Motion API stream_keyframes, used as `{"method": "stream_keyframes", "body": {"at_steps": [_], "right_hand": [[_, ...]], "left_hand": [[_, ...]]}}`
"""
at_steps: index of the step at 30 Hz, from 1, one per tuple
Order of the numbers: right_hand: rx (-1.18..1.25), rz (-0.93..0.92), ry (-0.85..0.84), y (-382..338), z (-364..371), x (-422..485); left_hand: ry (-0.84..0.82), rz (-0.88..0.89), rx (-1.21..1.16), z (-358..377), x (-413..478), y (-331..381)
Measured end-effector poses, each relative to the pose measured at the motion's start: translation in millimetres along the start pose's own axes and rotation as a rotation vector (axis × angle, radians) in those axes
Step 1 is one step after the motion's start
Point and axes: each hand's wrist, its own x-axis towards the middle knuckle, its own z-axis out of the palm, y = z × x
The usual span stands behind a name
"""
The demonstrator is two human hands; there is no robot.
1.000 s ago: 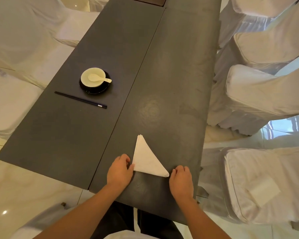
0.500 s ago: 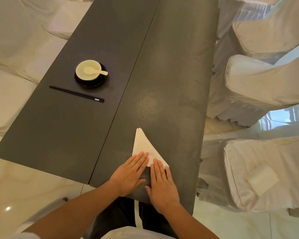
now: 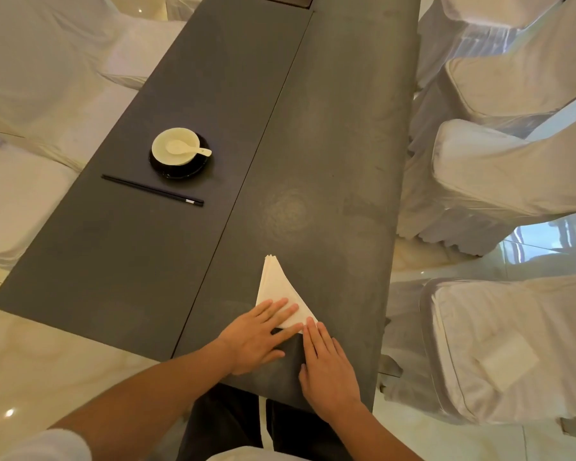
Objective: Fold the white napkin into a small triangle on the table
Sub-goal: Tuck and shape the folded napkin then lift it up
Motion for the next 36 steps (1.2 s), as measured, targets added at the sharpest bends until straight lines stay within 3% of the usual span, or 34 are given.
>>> {"method": "stream_keyframes", "body": {"at_steps": [6, 13, 21, 24, 27, 29, 31, 36], "right_hand": [[-0.001, 0.006, -0.013, -1.2, 1.4, 5.7], [0.041, -0.049, -0.077, 3.1, -15.4, 14.3], [0.026, -0.045, -0.041, -0.3, -25.0, 20.3], [-0.003, -0.055, -0.001, 0.8, -26.0, 19.9], [0.054, -0.027, 0.041, -2.0, -29.3, 16.7], [0.02, -0.061, -0.053, -2.8, -25.4, 15.5], [0.005, -0.059, -0.129, -1.7, -25.8, 13.3], [-0.027, -0.095, -0.135, 11.0, -29.4, 16.5]], "left_hand": [[-0.034, 0.105, 0.056, -0.5, 9.1, -30.6], [-0.049, -0.187, -0.081, -9.8, 13.8, -59.7], [0.016, -0.455, -0.247, -23.8, 38.2, -29.3], [-0.028, -0.526, -0.237, -29.5, 57.4, -32.2], [-0.109, -0.532, -0.191, -36.1, 72.9, -41.7], [-0.137, -0.497, -0.158, -37.2, 74.0, -48.4], [-0.136, -0.457, -0.155, -34.1, 65.3, -53.5], [-0.108, -0.486, -0.207, -13.6, 25.6, -48.2]]}}
